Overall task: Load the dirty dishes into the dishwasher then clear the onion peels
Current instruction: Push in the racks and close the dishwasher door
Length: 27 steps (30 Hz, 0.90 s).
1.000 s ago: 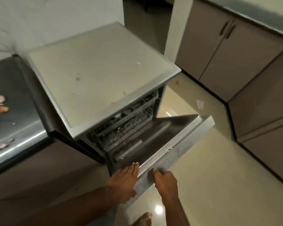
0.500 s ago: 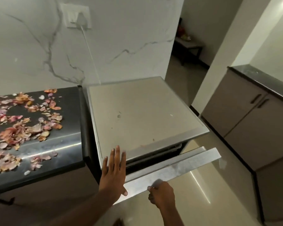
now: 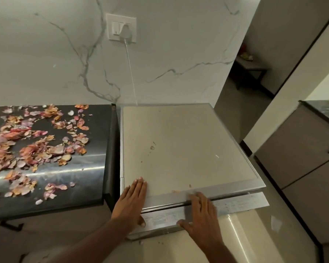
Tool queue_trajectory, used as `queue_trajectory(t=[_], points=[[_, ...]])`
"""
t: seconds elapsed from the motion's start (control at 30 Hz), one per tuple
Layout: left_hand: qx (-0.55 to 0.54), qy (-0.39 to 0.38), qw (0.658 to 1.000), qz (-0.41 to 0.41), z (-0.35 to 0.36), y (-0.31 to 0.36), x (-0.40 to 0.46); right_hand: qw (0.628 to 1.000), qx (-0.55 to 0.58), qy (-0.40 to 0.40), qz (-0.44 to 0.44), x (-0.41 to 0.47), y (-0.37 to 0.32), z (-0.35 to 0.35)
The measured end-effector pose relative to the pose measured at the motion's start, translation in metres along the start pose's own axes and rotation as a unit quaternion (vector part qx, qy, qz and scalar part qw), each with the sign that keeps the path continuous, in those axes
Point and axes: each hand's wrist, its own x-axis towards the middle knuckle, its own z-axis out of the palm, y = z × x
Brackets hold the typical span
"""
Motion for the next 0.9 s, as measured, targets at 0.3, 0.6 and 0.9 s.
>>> queue_trajectory(t=[0.3,0.6,0.9], points=[[0.028,-0.052,0.998,-0.031,-0.002,0.021,0.005,0.969,-0.161,-0.123,-0.143,0.056,0.116,-0.033],[0.114,-0.038,0.984,-0.133,0.008,0.068,0.017,0.979,-0.110,-0.083,-0.150,0.070,0.127,-0.022],[0.133,0.011,0.986,-0.101,0.025,0.049,0.015,0.976,-0.107,-0.043,-0.186,0.076,0.132,-0.013]])
